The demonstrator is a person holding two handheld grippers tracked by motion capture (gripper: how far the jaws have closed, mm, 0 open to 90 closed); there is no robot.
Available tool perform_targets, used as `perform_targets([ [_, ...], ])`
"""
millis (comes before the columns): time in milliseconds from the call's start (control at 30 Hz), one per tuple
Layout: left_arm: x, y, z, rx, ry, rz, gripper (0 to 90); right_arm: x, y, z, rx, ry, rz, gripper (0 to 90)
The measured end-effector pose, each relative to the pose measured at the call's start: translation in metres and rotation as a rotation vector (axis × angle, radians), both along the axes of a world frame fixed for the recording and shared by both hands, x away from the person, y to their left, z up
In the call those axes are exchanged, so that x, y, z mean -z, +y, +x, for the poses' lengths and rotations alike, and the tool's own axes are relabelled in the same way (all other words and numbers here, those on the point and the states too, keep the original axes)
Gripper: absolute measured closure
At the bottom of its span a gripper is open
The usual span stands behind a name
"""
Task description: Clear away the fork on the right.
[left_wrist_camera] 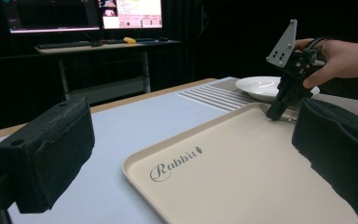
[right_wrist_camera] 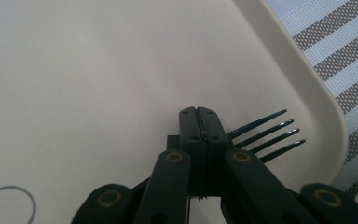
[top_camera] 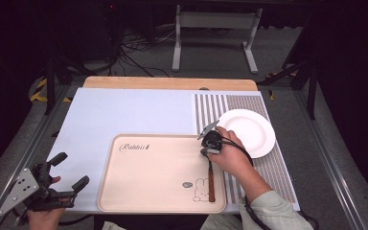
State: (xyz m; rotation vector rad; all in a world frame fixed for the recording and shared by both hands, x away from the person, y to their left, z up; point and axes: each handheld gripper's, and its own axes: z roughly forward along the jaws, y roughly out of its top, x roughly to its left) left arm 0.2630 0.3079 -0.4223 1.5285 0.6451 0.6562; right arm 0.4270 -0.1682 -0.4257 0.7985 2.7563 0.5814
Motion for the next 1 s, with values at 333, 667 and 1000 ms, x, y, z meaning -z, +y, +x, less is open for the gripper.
perform_targets([
  [333, 0.0, 0.0, 0.0, 0.001, 0.004, -0.002, 0.0, -0.006, -0.002, -0.002, 0.006, -0.029, 0.079, 76.6],
  [667, 0.001, -0.001, 0.0, 0.001, 0.006, -0.001, 0.0, -0.046, -0.02, -0.019, -0.035, -0.197, 0.301, 23.0],
  [1000, 0.001, -0.001, 0.0, 0.0, 0.009, 0.0, 0.0, -0.065, -0.058, -0.037, -0.032, -0.311, 0.431, 15.6],
])
